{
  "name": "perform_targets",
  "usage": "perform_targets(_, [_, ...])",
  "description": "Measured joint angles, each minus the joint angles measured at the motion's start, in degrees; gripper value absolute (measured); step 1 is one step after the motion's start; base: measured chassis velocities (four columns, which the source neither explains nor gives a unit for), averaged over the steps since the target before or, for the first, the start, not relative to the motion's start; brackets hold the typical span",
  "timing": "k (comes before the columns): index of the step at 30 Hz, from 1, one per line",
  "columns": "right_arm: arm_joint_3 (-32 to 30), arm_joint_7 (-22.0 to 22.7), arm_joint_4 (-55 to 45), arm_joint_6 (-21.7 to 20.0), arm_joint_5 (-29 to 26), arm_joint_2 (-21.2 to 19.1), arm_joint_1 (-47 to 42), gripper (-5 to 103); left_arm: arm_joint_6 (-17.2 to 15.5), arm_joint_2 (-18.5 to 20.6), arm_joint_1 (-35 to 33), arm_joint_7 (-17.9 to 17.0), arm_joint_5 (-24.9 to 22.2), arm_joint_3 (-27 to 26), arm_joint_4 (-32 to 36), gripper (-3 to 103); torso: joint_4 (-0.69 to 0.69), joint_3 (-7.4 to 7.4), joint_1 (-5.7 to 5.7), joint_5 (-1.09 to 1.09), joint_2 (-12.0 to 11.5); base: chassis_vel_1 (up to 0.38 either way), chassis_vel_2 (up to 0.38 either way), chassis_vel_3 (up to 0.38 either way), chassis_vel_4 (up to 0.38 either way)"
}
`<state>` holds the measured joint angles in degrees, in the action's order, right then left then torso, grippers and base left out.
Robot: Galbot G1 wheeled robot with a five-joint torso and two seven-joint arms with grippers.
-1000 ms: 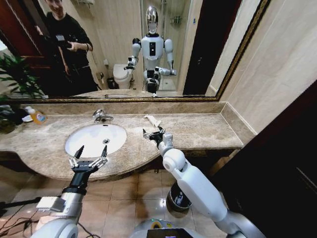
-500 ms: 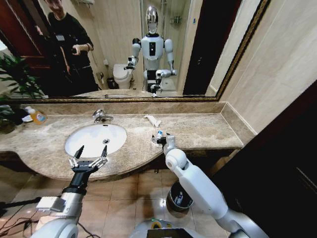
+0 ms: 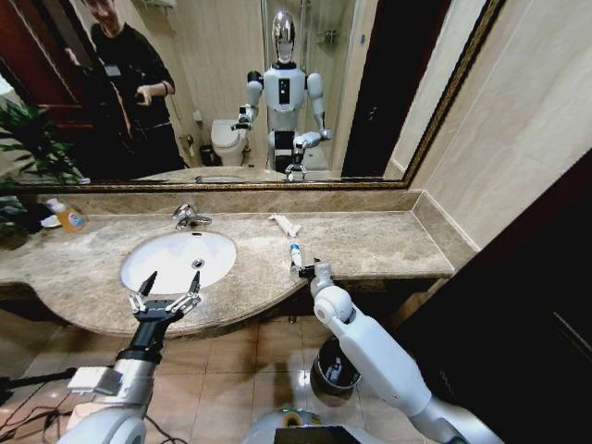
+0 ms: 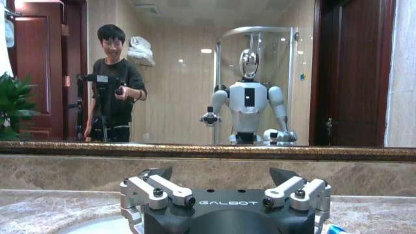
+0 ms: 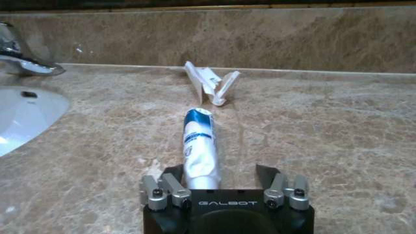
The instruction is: Pick up the trash from the sink and place it in the trash bin.
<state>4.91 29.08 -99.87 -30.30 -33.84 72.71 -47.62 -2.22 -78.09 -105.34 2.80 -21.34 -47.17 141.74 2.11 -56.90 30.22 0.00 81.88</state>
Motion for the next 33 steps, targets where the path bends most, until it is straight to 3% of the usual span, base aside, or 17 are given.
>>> perform_targets(3, [0.31, -0.32, -0.02, 0.0, 0.03, 0.38, 0.34, 59, 0.0, 0.0, 0.0, 0.0, 0.0, 0.0, 0.0, 100, 0.01, 0.0, 0.0, 0.0, 0.01, 0.0, 0.0, 0.0, 0.0])
perform_targets(4, [0.31, -0.32, -0.02, 0.0, 0.03, 0.38, 0.34, 59, 0.0, 0.0, 0.0, 0.0, 0.0, 0.0, 0.0, 100, 0.01, 0.0, 0.0, 0.0, 0.01, 0.0, 0.0, 0.0, 0.0])
perform_targets(7, [0.72, -0.4, -0.03, 0.8, 0.22, 0.17, 0.34, 42, 0.0, 0.0, 0.0, 0.0, 0.0, 0.0, 0.0, 100, 0.0, 0.0, 0.0, 0.0, 0.01, 0.0, 0.0, 0.0, 0.0])
perform_targets(8, [0.72, -0.4, -0.03, 0.8, 0.22, 0.17, 0.34, 42, 0.0, 0.0, 0.0, 0.0, 0.0, 0.0, 0.0, 100, 0.0, 0.0, 0.0, 0.0, 0.01, 0.0, 0.0, 0.0, 0.0])
perform_targets(10, [0.85, -0.4, -0.28, 1.37, 0.27, -0.13, 0.09, 33, 0.0, 0.0, 0.0, 0.0, 0.0, 0.0, 0.0, 100, 0.0, 0.0, 0.0, 0.0, 0.0, 0.0, 0.0, 0.0, 0.0])
perform_targets(14, [1.21, 0.07, -2.27, 1.91, 0.55, -1.0, -0.53, 26, 0.0, 0.0, 0.0, 0.0, 0.0, 0.0, 0.0, 100, 0.01, 0.0, 0.0, 0.0, 0.0, 0.0, 0.0, 0.0, 0.0])
perform_targets(20, [0.09, -0.76, -9.64, 2.28, 0.85, -4.12, -3.28, 26, 0.0, 0.0, 0.0, 0.0, 0.0, 0.0, 0.0, 100, 0.01, 0.0, 0.0, 0.0, 0.0, 0.0, 0.0, 0.0, 0.0])
perform_targets(24, [-3.19, -5.11, -16.02, 4.6, 0.65, -7.66, -7.53, 26, 0.0, 0.0, 0.0, 0.0, 0.0, 0.01, 0.0, 100, 0.01, 0.0, 0.0, 0.01, 0.0, 0.0, 0.0, 0.0, 0.0])
perform_targets(27, [-10.5, -17.36, -21.39, 7.72, 0.69, -11.53, -14.0, 26, 0.0, 0.0, 0.0, -0.01, 0.0, 0.0, 0.0, 100, 0.0, 0.0, 0.0, 0.0, 0.01, 0.0, 0.0, 0.0, 0.0])
perform_targets(28, [-10.5, -17.36, -21.39, 7.72, 0.69, -11.53, -14.0, 26, 0.0, 0.0, 0.0, -0.01, 0.0, 0.0, 0.0, 100, 0.0, 0.0, 0.0, 0.0, 0.01, 0.0, 0.0, 0.0, 0.0])
perform_targets(30, [-14.74, -26.32, -23.11, 10.52, 1.0, -13.31, -18.19, 26, 0.0, 0.0, 0.0, 0.01, 0.0, 0.01, 0.0, 100, -0.01, 0.0, 0.0, 0.0, 0.01, 0.0, 0.0, 0.0, 0.0])
perform_targets(33, [-18.06, -29.74, -24.67, 13.0, 0.23, -14.12, -22.31, 26, 0.0, 0.0, 0.0, 0.0, 0.0, 0.0, 0.0, 100, 0.0, 0.0, 0.0, 0.01, 0.0, 0.0, 0.0, 0.0, 0.0])
